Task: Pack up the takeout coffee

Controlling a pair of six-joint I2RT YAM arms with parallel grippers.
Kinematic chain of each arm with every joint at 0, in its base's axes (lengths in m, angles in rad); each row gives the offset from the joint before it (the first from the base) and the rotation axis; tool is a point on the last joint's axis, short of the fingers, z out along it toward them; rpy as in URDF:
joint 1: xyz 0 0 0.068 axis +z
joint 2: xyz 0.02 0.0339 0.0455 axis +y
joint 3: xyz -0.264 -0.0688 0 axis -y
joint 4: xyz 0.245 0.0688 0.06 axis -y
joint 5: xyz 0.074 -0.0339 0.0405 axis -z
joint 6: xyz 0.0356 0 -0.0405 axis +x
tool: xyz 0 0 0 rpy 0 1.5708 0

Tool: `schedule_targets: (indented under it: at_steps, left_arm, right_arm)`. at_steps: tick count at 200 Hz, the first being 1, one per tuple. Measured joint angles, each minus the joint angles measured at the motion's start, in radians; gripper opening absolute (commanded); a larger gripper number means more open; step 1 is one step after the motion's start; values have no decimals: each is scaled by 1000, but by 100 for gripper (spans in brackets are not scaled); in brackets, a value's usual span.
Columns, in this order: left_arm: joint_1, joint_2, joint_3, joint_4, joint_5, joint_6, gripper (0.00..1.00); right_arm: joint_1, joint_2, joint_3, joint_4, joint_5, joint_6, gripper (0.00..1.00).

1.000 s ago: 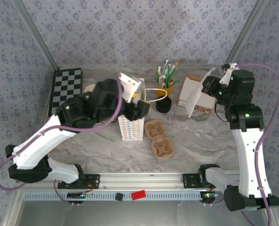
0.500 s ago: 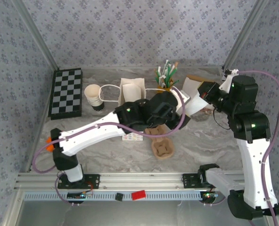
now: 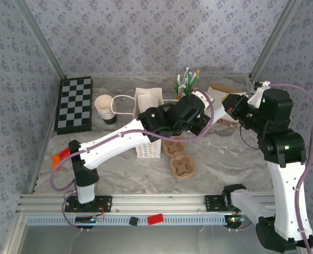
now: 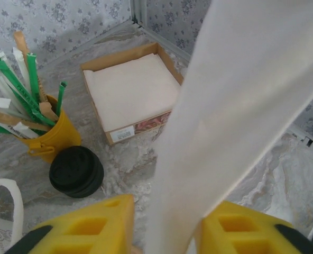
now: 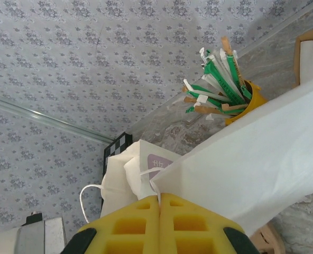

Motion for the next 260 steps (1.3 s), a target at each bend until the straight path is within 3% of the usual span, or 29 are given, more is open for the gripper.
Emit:
schedule_targets:
  at_steps: [27, 51, 68, 107, 162, 225, 260]
  left_arm:
    - [0, 0, 0, -2, -2, 21, 0]
    - [0, 0, 0, -1, -1, 50, 0]
    - [0, 0, 8, -12, -1, 76, 0]
    - [0, -10, 60, -77, -23, 140, 0]
    - [26, -110, 143, -218, -63, 252, 0]
    - [67, -251, 203, -305, 3, 352, 0]
    - [74, -287, 199, -320, 75, 374, 0]
  right_arm:
    - [0, 0, 0, 0, -4, 0, 0]
    - [0, -2, 0, -1, -10, 0, 0]
    - [0, -6, 0, -2, -19, -6, 18]
    - [-5, -31, 23, -30, -51, -63, 39]
    - [-12, -103, 86, -51, -173, -214, 57]
    - [1, -115, -30, 77, -441, -349, 58]
    - [116, -98, -139, 204, -477, -475, 67]
